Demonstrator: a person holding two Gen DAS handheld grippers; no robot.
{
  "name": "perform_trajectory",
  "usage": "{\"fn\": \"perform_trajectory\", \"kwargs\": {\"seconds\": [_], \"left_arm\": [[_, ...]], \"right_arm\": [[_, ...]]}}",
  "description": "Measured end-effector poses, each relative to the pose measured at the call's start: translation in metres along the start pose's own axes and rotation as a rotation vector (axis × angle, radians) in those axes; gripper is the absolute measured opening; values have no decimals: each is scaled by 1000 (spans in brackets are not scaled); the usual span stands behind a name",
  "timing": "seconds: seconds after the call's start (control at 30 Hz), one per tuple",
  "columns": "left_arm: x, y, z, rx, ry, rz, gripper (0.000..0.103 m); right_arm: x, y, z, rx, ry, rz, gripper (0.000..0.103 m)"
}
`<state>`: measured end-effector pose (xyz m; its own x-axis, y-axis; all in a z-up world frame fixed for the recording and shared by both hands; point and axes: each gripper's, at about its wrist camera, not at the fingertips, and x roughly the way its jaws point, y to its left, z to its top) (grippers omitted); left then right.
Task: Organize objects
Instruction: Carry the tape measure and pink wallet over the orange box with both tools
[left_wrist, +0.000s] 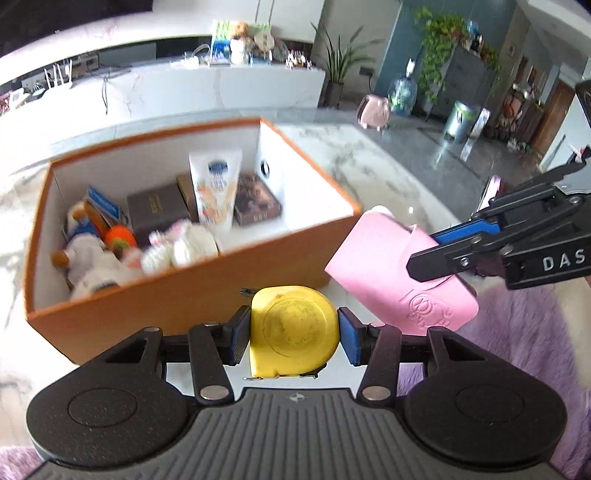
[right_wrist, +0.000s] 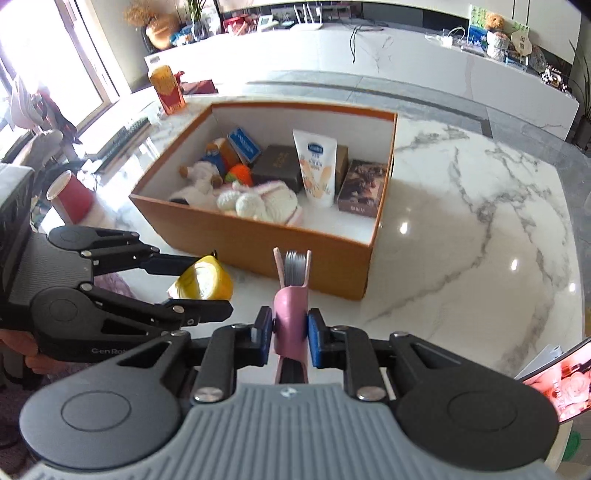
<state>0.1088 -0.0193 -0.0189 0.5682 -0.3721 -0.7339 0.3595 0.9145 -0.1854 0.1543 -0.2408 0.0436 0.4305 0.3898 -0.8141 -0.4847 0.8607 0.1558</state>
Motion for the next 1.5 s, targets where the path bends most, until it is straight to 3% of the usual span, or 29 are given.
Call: {"fn": "perform_trajectory", "kwargs": {"seconds": [0.17,0.33,0.5,0.9,1.33,1.5], "left_arm": [[-21,18,31,-36,-87,71,57],[-21,39,52,-69,-108,134,57],[-5,49,59,-62,-88,189,57],[22,76,56,-108,-69,146,57],[27,81,46,-127,-57,113,57],[29,81,44,-126,-52,108,57]], "right_arm": [[-33,3,34,29,-159,-25,21],[-18,-4,72,124,-233,-59,21],[38,-14,95,196,-157,-116,21],[110,-24,115,246,-59,-232,21],[148,-32,101,353,62,-148,20],[155,-20,99,258,102,-191,20]]}}
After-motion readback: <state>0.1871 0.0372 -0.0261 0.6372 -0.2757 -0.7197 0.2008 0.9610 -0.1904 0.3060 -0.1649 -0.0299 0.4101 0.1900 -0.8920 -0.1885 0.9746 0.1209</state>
